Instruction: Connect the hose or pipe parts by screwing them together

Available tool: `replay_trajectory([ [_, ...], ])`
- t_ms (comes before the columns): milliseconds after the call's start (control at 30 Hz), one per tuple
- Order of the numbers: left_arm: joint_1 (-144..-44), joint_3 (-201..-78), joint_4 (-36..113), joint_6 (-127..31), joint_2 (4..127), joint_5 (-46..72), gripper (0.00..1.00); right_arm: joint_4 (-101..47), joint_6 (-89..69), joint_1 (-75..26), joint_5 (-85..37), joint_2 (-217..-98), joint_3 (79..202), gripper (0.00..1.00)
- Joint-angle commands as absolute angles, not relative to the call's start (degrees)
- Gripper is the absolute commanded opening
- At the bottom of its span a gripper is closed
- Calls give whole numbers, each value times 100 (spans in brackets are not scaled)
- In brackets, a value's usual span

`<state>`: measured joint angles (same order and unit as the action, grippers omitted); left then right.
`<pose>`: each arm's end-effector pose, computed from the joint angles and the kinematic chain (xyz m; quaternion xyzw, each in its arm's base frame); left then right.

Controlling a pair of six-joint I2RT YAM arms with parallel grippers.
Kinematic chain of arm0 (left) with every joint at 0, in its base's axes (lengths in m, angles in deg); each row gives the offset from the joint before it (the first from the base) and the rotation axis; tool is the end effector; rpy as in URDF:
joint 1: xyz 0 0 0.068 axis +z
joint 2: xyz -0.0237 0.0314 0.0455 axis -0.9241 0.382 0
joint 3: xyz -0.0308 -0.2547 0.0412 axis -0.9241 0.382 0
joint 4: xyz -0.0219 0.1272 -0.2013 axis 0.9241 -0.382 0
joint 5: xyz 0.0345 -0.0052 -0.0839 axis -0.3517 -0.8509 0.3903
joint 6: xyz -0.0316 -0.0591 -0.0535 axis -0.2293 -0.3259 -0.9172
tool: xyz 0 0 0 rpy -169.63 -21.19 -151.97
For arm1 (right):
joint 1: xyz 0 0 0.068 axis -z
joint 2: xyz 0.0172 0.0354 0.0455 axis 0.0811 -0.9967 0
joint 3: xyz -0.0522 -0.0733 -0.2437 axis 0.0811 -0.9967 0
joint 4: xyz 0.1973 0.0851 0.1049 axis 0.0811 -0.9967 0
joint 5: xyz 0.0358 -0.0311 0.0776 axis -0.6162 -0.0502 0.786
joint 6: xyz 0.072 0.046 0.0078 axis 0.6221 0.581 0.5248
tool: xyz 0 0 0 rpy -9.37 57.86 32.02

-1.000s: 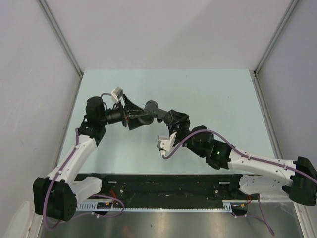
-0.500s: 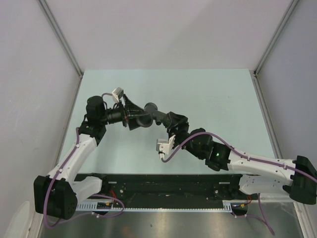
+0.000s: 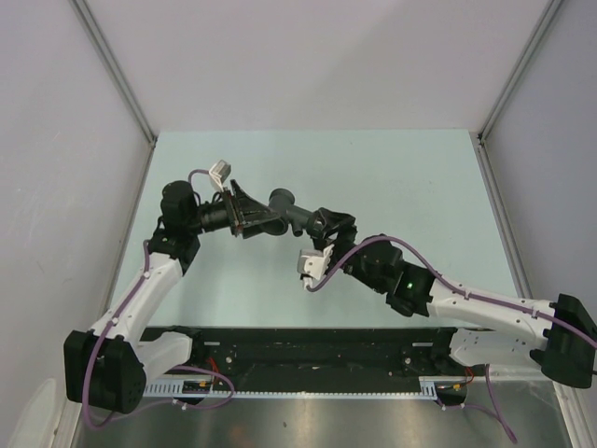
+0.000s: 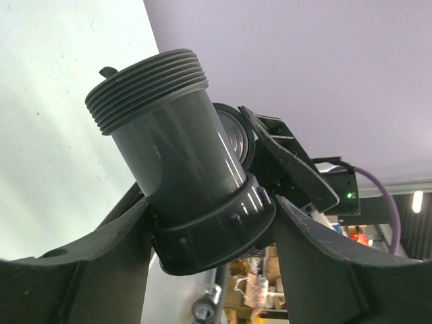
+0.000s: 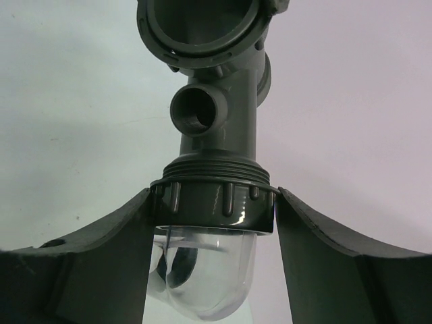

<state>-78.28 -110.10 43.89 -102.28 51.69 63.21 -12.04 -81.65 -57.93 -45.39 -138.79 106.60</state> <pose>0.2234 -0.1077 0.2994 -0.0352 0.7399 -0.6393 0.2064 0.1436 0.2386 0.2998 -0.6274 0.3969 -0.1007 0.6623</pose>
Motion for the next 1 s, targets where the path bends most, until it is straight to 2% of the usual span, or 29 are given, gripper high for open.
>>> replay_trajectory([
  [0,-7809,-11032,4864,-9281,4819,6171,48,-908,-7397,-5608,-3950,-13788,10973,0],
  [67,-7826,-10988,4925,-8765,4696,5925,48,-1135,-6932,-5433,-3580,-13727,11078,0],
  [233,-7879,-10532,5583,-8042,4292,5486,49,-1417,-5860,-4845,-1770,-13437,11175,0],
  [367,-8203,-10031,6418,-6605,3617,4951,53,-1471,-4797,-3985,-373,-13287,11220,0],
  [400,-8300,-9864,6463,-6303,3510,4783,62,-1444,-4377,-3808,317,-13287,11220,0],
  [467,-8555,-9766,6569,-5584,3351,4441,74,-1304,-3935,-3483,954,-13331,11228,0],
  [500,-8599,-9783,6587,-5449,3385,4343,75,-1260,-3628,-3307,1297,-13348,11220,0],
  [567,-8609,-9854,6587,-5290,3508,4403,80,-1294,-3573,-3261,1370,-13366,11220,0],
  [600,-8609,-9924,6578,-5281,3631,4334,89,-1347,-3625,-3279,1248,-13357,11220,0],
  [667,-8600,-9968,6578,-5586,3685,4185,100,-1504,-3713,-3279,1046,-13279,11220,0],
  [800,-8486,-10082,6482,-6623,3579,3859,100,-1707,-4143,-3270,-93,-13147,11220,0],
  [967,-8082,-10837,5042,-7810,3912,4209,100,-1944,-5467,-3480,-1220,-13181,11220,0],
])
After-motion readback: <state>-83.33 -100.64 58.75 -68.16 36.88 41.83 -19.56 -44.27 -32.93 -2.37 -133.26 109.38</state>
